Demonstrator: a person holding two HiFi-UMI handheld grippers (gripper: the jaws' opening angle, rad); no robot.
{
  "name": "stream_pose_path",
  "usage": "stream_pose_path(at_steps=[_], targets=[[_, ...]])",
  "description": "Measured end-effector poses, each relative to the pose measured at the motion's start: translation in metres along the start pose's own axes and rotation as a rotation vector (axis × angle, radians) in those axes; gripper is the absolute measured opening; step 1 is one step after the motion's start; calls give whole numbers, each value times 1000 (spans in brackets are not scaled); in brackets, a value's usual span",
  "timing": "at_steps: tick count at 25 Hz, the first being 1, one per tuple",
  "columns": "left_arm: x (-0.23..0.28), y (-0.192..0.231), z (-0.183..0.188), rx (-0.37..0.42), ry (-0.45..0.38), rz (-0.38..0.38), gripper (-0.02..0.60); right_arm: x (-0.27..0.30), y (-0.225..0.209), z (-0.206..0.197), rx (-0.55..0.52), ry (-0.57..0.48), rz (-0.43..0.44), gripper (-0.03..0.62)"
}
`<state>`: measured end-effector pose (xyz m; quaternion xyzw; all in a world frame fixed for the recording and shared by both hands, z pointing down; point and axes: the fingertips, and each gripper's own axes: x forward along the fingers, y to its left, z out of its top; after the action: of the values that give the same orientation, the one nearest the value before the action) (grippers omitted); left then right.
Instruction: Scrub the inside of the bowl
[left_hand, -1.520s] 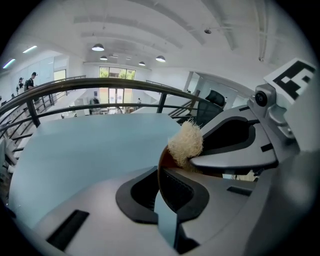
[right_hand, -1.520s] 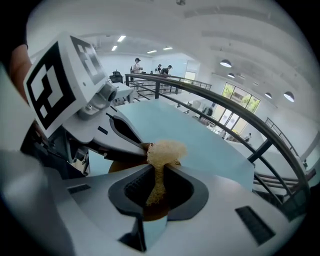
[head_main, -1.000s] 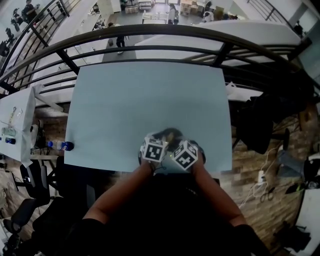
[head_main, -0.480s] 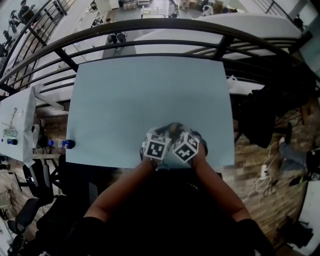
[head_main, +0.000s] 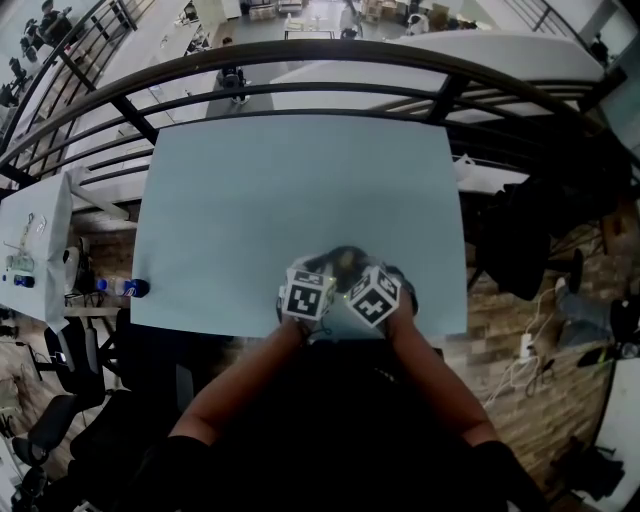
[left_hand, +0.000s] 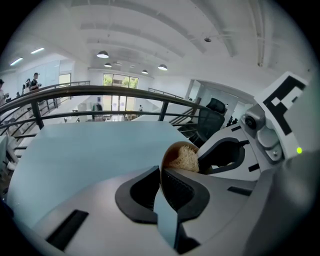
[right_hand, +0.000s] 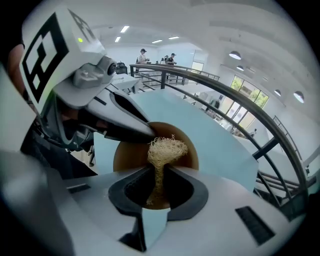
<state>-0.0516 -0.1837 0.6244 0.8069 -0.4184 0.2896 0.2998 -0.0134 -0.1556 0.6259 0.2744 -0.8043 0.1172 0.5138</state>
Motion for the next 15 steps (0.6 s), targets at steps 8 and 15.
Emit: stream_pose_path(at_steps=[8, 15], targets=[[-3, -13, 9, 2, -35, -40, 17, 3, 4, 6, -9, -50, 22, 64], [9, 5, -4, -22, -11, -30, 6, -7, 30, 1, -53, -42, 193, 63]])
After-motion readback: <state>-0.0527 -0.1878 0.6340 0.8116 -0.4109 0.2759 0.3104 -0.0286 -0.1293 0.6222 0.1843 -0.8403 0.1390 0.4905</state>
